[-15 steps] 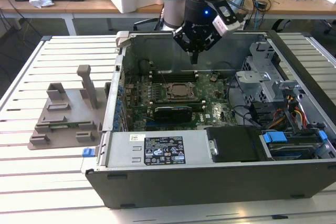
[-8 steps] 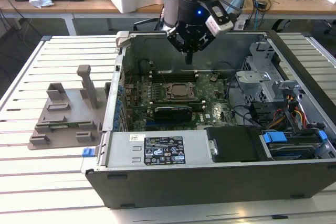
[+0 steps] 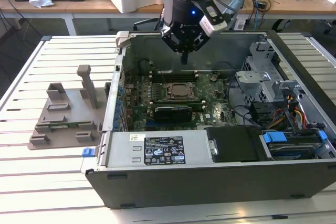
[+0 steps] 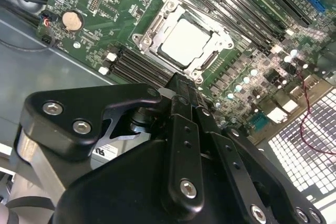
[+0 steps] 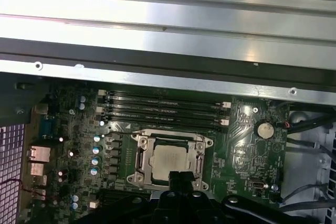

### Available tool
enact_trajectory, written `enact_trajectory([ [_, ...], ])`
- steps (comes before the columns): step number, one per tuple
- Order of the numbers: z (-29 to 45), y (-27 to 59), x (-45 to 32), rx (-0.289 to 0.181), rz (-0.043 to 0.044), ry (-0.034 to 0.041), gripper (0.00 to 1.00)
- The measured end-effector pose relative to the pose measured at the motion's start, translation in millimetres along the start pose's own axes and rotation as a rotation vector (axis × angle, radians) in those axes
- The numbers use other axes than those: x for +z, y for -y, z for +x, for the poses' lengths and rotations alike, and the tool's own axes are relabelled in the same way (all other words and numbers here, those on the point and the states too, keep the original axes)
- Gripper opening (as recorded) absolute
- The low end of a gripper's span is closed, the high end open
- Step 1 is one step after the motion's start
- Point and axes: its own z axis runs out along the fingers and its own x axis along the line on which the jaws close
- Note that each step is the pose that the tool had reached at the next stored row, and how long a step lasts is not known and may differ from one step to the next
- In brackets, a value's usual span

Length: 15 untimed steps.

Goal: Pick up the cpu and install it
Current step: 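Install the first cpu locking lever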

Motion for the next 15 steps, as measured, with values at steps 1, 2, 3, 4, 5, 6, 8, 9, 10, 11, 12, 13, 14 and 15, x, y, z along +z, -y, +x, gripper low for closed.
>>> enact_trajectory([
  [1, 1.8, -0.2, 0.1, 0.000, 0.0000, 0.0001, 0.11],
  [2, 3.7, -0.3, 0.1, 0.000, -0.0001, 0.0000, 0.11],
  [3, 6.4, -0.6, 0.2, 0.000, 0.0000, 0.0000, 0.11],
  [4, 11.0, -1.3, 0.4, 0.000, 0.0001, -0.0001, 0.11],
  [5, 13.4, -1.8, 0.5, 0.000, 0.0001, -0.0001, 0.11],
  [6, 15.7, -2.4, 0.7, 0.000, -0.0001, 0.0001, 0.11],
  [8, 30.5, -7.3, 5.1, 0.000, 0.0000, 0.0000, 0.11],
  [9, 33.3, -8.7, 6.6, 0.000, 0.0000, 0.0001, 0.11],
  [10, 37.2, -10.5, 8.4, 0.000, -0.0001, 0.0001, 0.11],
  [11, 46.4, -14.6, 11.2, 0.000, 0.0000, 0.0001, 0.11],
  [12, 50.9, -16.4, 12.4, 0.000, 0.0000, 0.0000, 0.11],
  [13, 57.3, -19.2, 14.2, 0.000, 0.0001, -0.0001, 0.11],
  [14, 63.9, -22.3, 16.6, 0.000, 0.0000, 0.0000, 0.11],
  [15, 69.4, -25.1, 19.6, 0.000, 0.0000, 0.0000, 0.11],
])
